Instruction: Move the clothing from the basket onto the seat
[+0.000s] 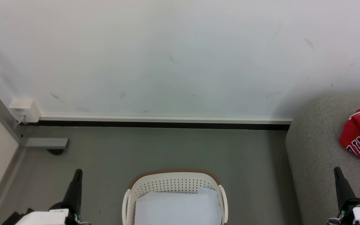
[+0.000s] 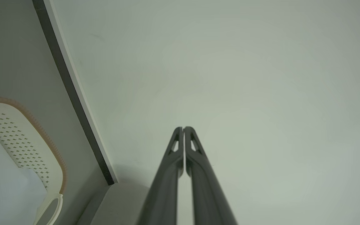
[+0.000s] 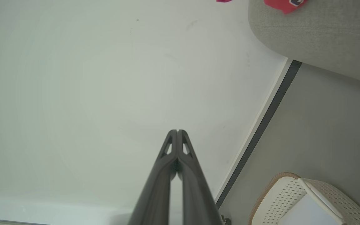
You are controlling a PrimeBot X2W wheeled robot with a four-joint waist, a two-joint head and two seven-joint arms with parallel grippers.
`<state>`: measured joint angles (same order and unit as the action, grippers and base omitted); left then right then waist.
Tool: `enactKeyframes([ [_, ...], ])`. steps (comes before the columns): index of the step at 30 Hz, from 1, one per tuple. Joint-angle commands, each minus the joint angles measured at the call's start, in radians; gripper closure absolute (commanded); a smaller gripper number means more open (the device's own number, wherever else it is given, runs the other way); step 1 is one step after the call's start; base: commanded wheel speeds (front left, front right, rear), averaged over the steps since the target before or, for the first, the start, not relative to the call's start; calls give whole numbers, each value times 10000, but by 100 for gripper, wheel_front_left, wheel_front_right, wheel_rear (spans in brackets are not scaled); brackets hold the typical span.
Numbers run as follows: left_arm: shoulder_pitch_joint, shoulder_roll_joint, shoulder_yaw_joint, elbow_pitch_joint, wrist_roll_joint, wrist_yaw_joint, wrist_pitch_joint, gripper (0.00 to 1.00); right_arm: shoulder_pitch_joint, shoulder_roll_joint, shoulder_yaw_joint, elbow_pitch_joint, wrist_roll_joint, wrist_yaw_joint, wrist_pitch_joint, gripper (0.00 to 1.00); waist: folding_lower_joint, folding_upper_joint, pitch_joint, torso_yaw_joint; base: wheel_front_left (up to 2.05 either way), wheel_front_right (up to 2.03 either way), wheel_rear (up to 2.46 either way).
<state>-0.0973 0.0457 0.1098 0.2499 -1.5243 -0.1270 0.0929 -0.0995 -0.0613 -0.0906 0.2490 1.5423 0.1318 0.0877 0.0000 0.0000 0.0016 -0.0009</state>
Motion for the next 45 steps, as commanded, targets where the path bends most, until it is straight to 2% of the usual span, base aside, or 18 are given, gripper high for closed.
enactKeyframes([
  [1, -106, 77, 41, -51, -188, -50, 40, 100, -103, 16, -62, -69, 177, -19, 51, 100, 0, 0, 1, 1, 0, 0, 0],
  [12, -158, 78, 65, -60, -945, -65, 246, 100, -138, 81, -219, -71, 780, -21, 259, 100, 0, 0, 14, 9, 0, 0, 0],
  [45, -153, 77, 61, -58, -946, -57, 251, 100, -140, 96, -244, -66, 721, -21, 262, 100, 0, 0, 15, 9, 0, 0, 0],
])
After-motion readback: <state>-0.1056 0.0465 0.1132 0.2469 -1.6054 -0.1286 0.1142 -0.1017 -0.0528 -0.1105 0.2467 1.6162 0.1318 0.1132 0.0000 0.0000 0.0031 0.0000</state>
